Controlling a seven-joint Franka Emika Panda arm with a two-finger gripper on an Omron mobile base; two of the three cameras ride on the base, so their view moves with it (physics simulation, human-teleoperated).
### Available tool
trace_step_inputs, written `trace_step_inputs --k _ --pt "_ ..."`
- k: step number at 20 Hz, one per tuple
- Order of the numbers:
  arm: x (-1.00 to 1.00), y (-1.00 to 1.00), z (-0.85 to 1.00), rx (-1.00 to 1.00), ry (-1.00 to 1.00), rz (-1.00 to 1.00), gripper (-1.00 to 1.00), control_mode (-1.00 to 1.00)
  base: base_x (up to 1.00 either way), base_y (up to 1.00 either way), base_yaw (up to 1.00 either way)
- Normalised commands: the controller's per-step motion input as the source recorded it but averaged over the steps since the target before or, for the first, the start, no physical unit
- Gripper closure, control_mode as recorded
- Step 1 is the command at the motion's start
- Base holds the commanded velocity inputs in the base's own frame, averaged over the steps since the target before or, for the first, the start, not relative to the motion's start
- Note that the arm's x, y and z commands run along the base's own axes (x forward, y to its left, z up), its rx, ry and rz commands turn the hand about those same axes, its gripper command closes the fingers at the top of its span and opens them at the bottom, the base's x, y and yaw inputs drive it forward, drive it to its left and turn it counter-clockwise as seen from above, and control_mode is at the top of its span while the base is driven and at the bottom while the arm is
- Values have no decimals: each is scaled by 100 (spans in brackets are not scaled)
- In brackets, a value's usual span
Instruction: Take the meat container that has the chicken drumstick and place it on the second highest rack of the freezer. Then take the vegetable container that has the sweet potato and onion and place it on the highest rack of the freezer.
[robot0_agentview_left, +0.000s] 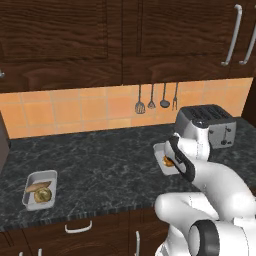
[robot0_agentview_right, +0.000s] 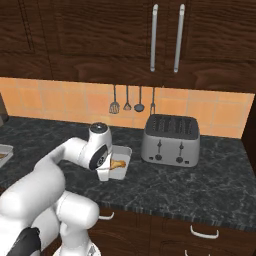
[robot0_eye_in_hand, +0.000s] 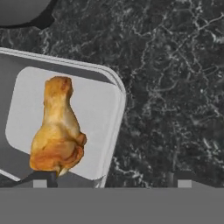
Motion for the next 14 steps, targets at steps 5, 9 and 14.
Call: trace_step_inputs --k 5,9,14 --pt "28 -21 -45 2 0 -3 -100 -100 0 0 0" --pt "25 -16 -26 5 0 -3 -100 -100 0 0 0" --pt "32 0 -9 2 0 0 -100 -100 0 0 0"
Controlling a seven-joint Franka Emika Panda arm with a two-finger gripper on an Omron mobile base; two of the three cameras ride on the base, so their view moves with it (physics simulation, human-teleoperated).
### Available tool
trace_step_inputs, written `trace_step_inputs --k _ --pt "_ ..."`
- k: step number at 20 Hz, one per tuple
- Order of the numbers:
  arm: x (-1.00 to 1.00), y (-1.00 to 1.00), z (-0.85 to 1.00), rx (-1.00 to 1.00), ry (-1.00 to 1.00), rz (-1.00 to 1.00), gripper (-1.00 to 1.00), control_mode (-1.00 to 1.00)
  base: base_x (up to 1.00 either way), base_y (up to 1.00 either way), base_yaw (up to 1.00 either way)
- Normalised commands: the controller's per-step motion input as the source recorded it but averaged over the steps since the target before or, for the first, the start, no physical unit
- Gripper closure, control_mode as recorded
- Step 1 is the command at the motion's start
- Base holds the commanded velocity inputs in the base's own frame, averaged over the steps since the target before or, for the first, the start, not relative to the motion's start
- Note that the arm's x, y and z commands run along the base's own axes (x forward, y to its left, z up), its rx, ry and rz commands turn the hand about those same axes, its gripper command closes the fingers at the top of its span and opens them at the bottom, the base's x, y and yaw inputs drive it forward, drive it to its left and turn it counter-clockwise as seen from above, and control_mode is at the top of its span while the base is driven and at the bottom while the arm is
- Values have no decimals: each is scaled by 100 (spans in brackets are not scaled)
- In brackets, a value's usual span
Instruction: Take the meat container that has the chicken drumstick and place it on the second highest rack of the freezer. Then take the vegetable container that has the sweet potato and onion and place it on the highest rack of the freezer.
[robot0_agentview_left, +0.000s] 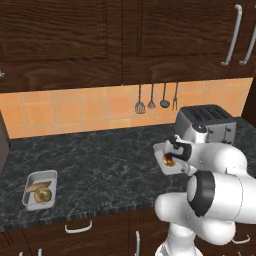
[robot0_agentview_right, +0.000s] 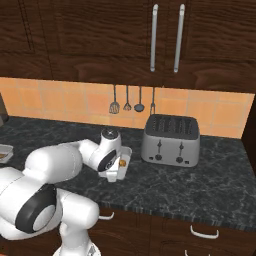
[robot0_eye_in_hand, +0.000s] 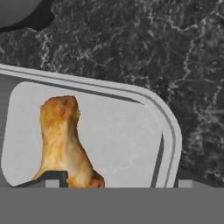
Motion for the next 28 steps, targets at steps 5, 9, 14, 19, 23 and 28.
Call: trace_step_inputs --k 5,9,14,19,23,28 --pt "7 0 -19 0 0 -1 -100 -100 0 0 0" --pt "-53 0 -19 0 -11 -4 -100 -100 0 0 0" --pt "-28 0 -20 0 -6 -5 -100 -100 0 0 0" --pt "12 0 -25 0 3 -3 100 -100 0 0 0" --pt "3 0 -10 0 4 0 100 -100 0 0 0" --pt "-1 1 0 0 -3 0 100 -100 0 0 0"
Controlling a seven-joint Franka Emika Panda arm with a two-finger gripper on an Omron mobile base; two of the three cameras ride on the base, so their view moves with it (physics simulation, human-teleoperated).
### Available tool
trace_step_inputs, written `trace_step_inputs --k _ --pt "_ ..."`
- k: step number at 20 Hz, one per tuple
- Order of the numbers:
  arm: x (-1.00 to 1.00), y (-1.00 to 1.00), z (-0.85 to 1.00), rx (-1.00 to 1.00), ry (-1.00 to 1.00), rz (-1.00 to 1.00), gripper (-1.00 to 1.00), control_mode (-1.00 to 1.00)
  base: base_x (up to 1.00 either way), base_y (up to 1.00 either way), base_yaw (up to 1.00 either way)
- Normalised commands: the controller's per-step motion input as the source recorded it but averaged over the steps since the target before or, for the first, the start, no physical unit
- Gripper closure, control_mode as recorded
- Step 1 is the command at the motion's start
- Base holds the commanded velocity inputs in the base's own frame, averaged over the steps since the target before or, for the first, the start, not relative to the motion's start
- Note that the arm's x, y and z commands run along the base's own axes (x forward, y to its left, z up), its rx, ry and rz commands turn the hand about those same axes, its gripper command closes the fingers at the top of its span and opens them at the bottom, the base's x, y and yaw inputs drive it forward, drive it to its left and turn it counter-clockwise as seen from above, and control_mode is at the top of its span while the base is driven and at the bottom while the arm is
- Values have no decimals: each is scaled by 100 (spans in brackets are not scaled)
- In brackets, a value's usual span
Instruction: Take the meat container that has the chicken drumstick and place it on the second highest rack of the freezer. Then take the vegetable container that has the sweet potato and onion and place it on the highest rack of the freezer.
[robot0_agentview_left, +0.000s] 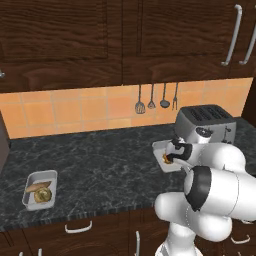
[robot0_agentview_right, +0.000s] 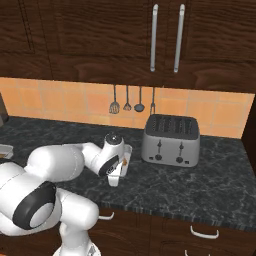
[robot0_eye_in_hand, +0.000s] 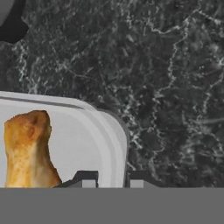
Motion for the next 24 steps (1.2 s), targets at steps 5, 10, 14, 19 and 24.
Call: trace_step_inputs --k 5,10,14,19,24 --pt "-30 0 33 0 -3 0 100 -100 0 0 0" --pt "-55 25 60 0 -8 3 100 -100 0 0 0" --pt "-46 80 31 0 -14 0 100 -100 0 0 0" --pt "-43 72 58 0 -6 -7 100 -100 0 0 0" --pt "-60 12 54 0 -6 0 100 -100 0 0 0"
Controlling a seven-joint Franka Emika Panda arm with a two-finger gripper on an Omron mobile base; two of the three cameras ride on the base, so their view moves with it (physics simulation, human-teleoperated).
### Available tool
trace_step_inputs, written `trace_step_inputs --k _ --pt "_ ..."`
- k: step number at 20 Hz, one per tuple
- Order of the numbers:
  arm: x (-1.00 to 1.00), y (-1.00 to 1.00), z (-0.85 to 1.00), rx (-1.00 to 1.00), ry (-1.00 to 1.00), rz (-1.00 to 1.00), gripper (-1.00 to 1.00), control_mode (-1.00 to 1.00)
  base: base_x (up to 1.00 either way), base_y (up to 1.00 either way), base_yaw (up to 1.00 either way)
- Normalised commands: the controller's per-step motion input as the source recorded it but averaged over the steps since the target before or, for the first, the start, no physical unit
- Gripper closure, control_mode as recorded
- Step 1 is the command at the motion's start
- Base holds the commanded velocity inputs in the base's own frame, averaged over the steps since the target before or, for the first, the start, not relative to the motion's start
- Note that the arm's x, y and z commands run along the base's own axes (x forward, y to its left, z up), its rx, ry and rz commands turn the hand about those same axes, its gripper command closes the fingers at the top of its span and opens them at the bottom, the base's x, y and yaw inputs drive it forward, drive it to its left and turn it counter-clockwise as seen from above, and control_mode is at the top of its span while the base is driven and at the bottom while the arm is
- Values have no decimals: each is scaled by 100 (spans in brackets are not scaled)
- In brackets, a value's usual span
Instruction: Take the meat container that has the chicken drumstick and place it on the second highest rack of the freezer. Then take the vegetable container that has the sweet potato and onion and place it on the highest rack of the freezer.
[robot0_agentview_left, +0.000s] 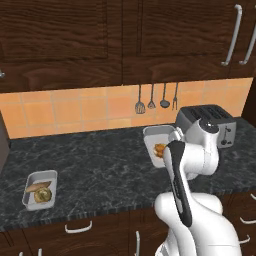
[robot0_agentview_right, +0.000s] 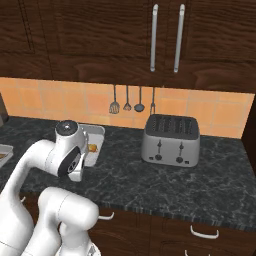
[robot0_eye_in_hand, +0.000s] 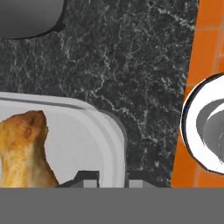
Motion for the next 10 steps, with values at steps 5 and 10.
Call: trace_step_inputs --k 5,10 --pt "-40 0 73 0 -1 -1 100 -100 0 0 0" --pt "-51 0 41 0 0 0 100 -100 0 0 0"
